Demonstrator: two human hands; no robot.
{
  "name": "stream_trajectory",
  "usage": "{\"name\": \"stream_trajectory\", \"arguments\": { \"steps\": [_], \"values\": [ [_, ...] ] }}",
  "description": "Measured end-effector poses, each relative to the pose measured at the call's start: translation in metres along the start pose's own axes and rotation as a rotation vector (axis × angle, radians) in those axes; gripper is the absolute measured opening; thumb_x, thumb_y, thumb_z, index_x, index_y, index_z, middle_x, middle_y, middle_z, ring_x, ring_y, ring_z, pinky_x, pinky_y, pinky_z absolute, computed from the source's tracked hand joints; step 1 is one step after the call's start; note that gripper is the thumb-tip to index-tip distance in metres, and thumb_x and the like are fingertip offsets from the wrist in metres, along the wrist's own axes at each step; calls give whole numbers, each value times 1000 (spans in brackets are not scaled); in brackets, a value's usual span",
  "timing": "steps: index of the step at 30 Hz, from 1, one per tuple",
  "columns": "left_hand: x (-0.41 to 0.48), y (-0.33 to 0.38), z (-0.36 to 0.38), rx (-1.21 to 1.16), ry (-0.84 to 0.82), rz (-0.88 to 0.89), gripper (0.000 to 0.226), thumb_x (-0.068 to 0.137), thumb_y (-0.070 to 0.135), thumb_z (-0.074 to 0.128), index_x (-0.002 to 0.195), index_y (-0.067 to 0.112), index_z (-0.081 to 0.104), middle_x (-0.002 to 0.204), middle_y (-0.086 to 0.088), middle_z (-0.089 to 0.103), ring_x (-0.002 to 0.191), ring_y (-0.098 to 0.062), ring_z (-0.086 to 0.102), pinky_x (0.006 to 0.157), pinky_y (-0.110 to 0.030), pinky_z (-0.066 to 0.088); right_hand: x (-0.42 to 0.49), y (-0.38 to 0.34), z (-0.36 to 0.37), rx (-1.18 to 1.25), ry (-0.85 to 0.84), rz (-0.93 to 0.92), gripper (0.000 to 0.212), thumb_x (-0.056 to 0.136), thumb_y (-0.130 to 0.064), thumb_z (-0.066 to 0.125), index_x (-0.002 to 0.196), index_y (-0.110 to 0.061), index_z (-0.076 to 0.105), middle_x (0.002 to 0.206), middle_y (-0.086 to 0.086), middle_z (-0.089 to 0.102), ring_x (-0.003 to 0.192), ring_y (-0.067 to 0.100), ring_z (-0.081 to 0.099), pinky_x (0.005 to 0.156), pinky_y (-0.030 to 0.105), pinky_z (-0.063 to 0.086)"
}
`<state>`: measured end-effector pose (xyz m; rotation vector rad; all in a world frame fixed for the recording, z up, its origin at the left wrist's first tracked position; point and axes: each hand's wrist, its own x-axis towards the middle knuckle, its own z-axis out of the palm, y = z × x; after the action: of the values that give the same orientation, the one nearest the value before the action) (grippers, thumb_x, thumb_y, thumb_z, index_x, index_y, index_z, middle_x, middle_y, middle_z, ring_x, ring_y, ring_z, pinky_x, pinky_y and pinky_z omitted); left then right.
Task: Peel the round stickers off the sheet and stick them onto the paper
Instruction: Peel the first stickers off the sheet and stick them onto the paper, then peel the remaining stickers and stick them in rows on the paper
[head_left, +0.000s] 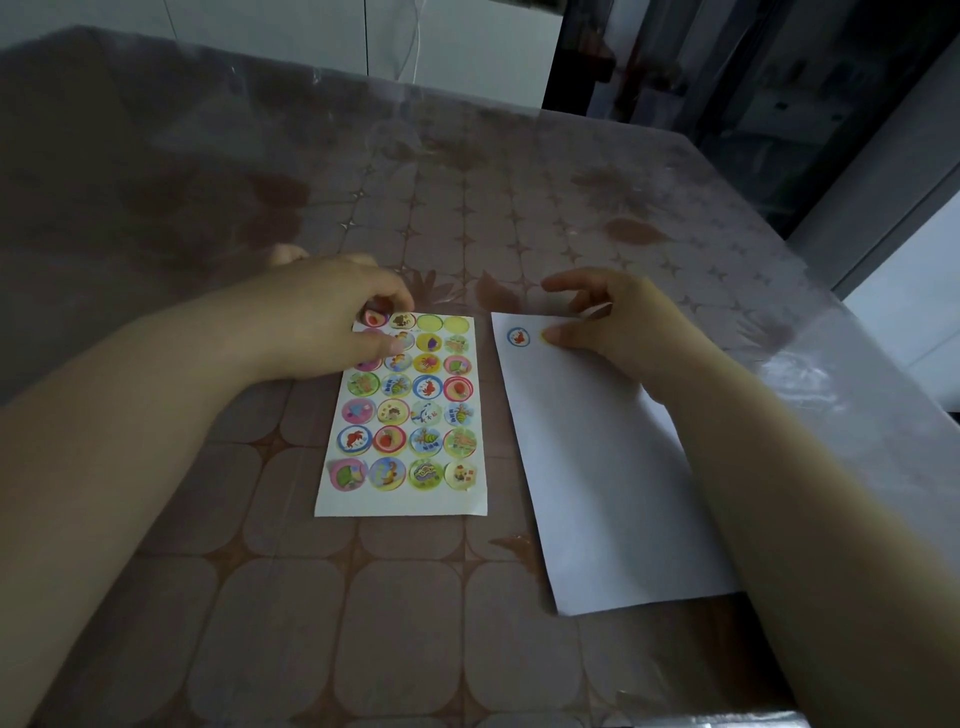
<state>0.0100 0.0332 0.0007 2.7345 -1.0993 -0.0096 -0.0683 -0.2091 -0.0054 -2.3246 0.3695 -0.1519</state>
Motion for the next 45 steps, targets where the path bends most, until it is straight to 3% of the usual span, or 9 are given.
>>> {"name": "stream_trajectory", "arguments": {
  "steps": [10, 15, 18, 23, 26, 29, 32, 37, 45],
  "values": [
    [1, -2, -1, -15, 3, -16, 41, 81, 44, 60, 120, 34, 52, 114, 14, 50, 116, -8, 47, 104, -37, 19, -2, 1, 13, -127, 74, -79, 29, 85, -27, 61, 114, -29, 54, 79, -9, 47, 70, 8, 47, 58, 14, 36],
    [2, -2, -1, -30, -3, -17, 33, 80, 45, 61, 112, 35, 56, 102, 17, 46, 110, -7, 50, 101, -37, 20, -2, 1, 5, -157, 1, -62, 38, 75, -41, 70, 109, -32, 58, 80, -12, 48, 70, 6, 47, 70, 23, 42],
    [1, -2, -2, -39, 3, -17, 32, 79, 45, 63, 109, 35, 57, 102, 17, 46, 110, -8, 50, 100, -36, 21, -2, 1, 5, -168, -20, -71, 33, 74, -39, 71, 104, -30, 60, 80, -10, 49, 69, 7, 48, 63, 20, 41],
    [1, -2, -3, -71, 14, -20, 33, 78, 46, 65, 108, 34, 57, 105, 15, 50, 111, -7, 50, 98, -35, 23, -6, -22, -4, -54, 148, -237, 13, 85, -32, 61, 87, -20, 66, 75, -13, 58, 65, 1, 51, 62, 14, 41],
    [0, -2, -4, -74, 2, -39, 42, 79, 45, 64, 116, 30, 53, 116, 9, 54, 115, -11, 49, 98, -34, 27, -8, -55, 4, -131, -53, -378, 6, 83, -27, 64, 87, -24, 68, 75, -14, 61, 61, -2, 53, 58, 7, 40],
    [-2, -3, -9, -129, -7, -58, 48, 81, 38, 64, 125, 28, 48, 123, 5, 53, 119, -16, 48, 101, -36, 33, -1, -74, 29, -386, -236, -418, 22, 83, -23, 63, 105, -21, 67, 87, -5, 59, 74, 8, 53, 68, 19, 42],
    [-6, 1, -14, 43, -129, -82, 62, 87, 46, 50, 142, 27, 28, 147, -1, 33, 135, -22, 30, 108, -40, 24, 7, -76, 54, -428, -217, -393, 26, 84, -23, 60, 109, -24, 66, 100, -1, 64, 86, 14, 56, 72, 22, 41],
    [-13, 10, -9, 161, -393, -177, 77, 87, 63, 26, 147, 28, -8, 157, 4, -13, 145, -18, -10, 115, -48, -6, 5, -69, 68, -243, -116, -408, 21, 82, -21, 63, 101, -24, 70, 85, -12, 56, 79, 3, 51, 66, 15, 35],
    [-16, 13, -5, 232, -539, -237, 88, 78, 75, 22, 145, 31, -16, 153, 0, -26, 144, -22, -15, 112, -51, -13, 2, -67, 70, -200, -50, -433, 10, 80, -26, 65, 87, -26, 71, 79, -17, 61, 88, 9, 60, 89, 41, 45]
  ]
}}
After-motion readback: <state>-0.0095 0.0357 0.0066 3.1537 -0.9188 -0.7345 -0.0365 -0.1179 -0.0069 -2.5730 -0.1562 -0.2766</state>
